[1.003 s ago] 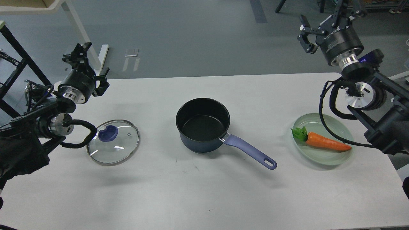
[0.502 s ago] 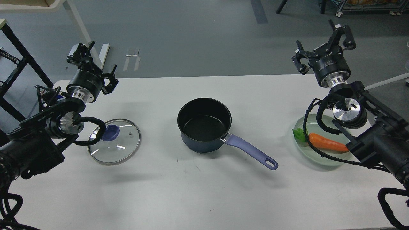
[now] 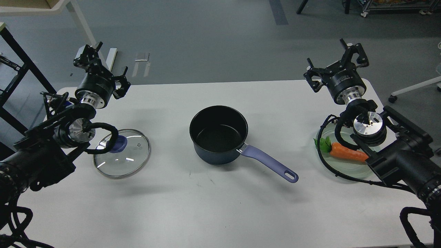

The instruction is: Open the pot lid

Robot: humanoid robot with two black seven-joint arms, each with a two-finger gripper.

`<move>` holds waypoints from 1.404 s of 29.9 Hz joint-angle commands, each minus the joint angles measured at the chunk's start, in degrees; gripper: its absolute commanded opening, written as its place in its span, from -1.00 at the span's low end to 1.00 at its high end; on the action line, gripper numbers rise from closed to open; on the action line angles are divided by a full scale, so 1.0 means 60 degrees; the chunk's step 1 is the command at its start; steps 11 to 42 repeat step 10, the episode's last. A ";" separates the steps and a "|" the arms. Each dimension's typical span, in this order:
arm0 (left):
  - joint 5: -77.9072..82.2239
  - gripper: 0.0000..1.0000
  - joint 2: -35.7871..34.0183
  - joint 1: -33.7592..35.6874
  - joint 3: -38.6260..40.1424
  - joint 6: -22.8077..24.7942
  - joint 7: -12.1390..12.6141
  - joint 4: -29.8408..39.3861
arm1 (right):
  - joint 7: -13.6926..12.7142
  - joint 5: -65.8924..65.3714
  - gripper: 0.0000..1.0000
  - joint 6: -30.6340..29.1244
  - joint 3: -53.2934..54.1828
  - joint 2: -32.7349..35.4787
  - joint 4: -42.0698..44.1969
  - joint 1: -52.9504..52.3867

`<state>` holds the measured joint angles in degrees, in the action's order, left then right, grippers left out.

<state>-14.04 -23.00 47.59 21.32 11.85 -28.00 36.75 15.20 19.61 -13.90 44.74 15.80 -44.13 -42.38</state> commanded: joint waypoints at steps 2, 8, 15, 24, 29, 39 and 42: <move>-0.0018 0.99 0.0009 0.0052 0.0093 0.0003 0.0001 0.0013 | 0.0103 -0.0016 1.00 0.0002 -0.0016 -0.0011 0.0045 0.0017; -0.0136 0.99 0.0024 0.0096 0.0284 -0.0070 0.0001 0.0072 | 0.0117 -0.0060 1.00 -0.0217 -0.0046 -0.0011 0.0177 0.0002; -0.0136 0.99 0.0024 0.0081 0.0270 -0.0084 0.0001 0.0072 | 0.0117 -0.0074 1.00 -0.0261 -0.0060 -0.0011 0.0177 0.0002; -0.0136 0.99 0.0024 0.0081 0.0270 -0.0084 0.0001 0.0072 | 0.0117 -0.0074 1.00 -0.0261 -0.0060 -0.0011 0.0177 0.0002; -0.0136 0.99 0.0024 0.0081 0.0270 -0.0084 0.0001 0.0072 | 0.0117 -0.0074 1.00 -0.0261 -0.0060 -0.0011 0.0177 0.0002; -0.0136 0.99 0.0024 0.0081 0.0270 -0.0084 0.0001 0.0072 | 0.0117 -0.0074 1.00 -0.0261 -0.0060 -0.0011 0.0177 0.0002; -0.0136 0.99 0.0024 0.0081 0.0270 -0.0084 0.0001 0.0072 | 0.0117 -0.0074 1.00 -0.0261 -0.0060 -0.0011 0.0177 0.0002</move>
